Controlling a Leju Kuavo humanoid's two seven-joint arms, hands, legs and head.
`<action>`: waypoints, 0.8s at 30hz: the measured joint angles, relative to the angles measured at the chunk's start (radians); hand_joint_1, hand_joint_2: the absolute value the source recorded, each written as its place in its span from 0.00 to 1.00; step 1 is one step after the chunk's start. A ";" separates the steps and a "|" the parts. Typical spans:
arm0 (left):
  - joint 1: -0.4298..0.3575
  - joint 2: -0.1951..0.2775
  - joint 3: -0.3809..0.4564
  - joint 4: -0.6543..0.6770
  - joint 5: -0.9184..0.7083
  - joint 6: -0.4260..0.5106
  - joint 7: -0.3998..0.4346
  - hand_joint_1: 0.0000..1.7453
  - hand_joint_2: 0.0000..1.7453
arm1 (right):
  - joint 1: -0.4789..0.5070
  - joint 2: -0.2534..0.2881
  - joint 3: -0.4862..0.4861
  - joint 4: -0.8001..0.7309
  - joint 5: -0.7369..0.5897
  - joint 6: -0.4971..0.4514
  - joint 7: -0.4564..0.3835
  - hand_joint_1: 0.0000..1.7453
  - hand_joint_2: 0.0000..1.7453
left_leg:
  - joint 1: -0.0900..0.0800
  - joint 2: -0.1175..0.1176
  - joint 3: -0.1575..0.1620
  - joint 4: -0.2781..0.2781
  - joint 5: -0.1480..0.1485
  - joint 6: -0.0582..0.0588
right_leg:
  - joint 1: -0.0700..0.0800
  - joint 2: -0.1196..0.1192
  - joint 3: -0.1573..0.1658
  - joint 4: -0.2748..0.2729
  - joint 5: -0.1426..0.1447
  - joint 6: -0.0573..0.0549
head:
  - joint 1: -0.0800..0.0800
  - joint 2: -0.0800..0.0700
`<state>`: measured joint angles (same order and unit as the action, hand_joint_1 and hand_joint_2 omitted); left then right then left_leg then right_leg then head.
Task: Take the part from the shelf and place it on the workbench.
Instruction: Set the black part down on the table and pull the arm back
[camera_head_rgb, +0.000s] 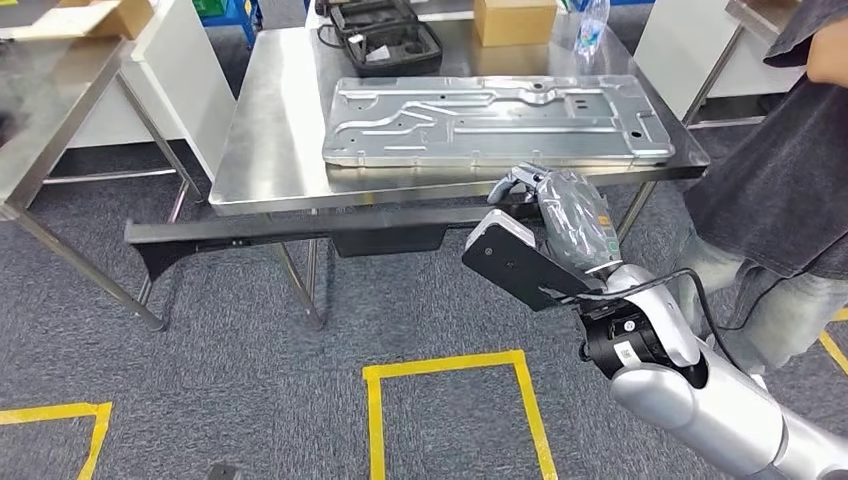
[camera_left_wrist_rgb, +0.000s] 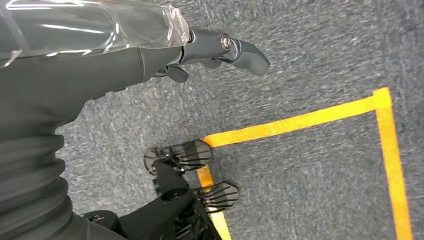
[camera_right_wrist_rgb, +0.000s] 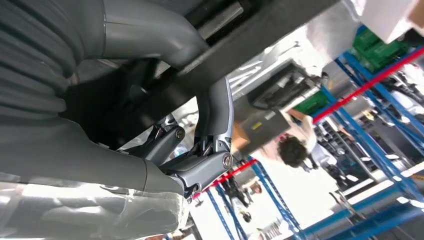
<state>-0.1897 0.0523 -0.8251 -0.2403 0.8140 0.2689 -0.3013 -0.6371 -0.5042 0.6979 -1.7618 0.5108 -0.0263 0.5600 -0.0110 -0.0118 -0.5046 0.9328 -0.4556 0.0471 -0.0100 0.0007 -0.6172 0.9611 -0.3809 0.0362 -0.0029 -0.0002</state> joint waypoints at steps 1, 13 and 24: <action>-0.001 0.000 0.000 0.000 0.000 0.000 0.001 0.00 1.00 | 0.000 0.000 0.000 0.003 0.000 0.001 0.000 1.00 1.00 | 0.001 0.000 0.001 -0.001 -0.003 -0.004 | 0.000 0.000 0.000 0.000 -0.002 -0.006 | 0.000 0.000; -0.004 -0.001 -0.002 0.000 -0.003 -0.003 0.004 0.00 1.00 | -0.028 0.022 0.032 0.038 0.020 0.041 -0.021 1.00 1.00 | 0.010 0.005 -0.118 0.074 0.069 -0.021 | -0.002 0.001 0.065 -0.004 -0.058 -0.020 | -0.006 0.000; -0.012 0.000 -0.002 0.000 -0.004 -0.004 0.006 0.00 1.00 | -0.078 0.059 0.075 0.055 0.055 0.071 -0.031 1.00 1.00 | 0.009 0.001 -0.052 -0.001 0.061 0.025 | -0.004 0.000 -0.091 0.301 -0.184 0.014 | -0.002 0.000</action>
<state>-0.2018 0.0518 -0.8270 -0.2403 0.8097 0.2647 -0.2952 -0.7149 -0.4455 0.7730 -1.7067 0.5660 0.0451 0.5288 -0.0021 -0.0104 -0.5571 0.9318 -0.3947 0.0726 -0.0141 0.0011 -0.7084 1.2616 -0.5653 0.0506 -0.0053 0.0000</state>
